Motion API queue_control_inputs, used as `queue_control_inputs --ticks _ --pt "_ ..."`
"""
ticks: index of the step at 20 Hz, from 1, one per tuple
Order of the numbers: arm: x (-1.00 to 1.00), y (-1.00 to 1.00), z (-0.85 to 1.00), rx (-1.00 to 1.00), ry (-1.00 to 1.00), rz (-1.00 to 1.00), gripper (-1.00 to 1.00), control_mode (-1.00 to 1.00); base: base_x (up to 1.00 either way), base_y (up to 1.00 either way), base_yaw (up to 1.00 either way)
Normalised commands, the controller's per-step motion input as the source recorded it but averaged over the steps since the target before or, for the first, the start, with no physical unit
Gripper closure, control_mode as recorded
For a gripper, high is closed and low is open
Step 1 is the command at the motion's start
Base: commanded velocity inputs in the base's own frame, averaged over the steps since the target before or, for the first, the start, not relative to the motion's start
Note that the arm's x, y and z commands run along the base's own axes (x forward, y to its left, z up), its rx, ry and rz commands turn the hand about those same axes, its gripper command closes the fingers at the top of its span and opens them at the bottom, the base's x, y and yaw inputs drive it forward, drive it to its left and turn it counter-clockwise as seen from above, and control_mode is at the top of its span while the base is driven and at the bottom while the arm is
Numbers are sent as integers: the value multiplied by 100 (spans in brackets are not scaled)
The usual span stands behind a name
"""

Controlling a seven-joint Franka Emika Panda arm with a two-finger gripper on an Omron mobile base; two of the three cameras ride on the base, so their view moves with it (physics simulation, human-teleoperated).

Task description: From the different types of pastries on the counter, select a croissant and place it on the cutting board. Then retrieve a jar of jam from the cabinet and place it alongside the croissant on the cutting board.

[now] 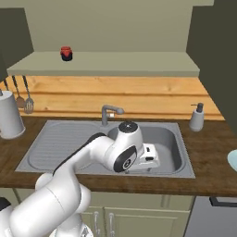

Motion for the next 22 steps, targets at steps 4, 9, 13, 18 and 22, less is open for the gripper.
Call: queue_control_inputs --ticks 4,9,13,18,22 --pt "0 0 0 0 0 0 -100 100 -3 0 -1" --pt "0 0 0 0 0 0 -100 -100 0 0 0" --pt "1 0 64 -9 -8 0 -100 -100 0 0 0" --pt "4 7 100 -25 -24 -5 -100 -100 0 0 0" --pt "0 0 87 -2 -22 -7 -100 -100 0 0 0"
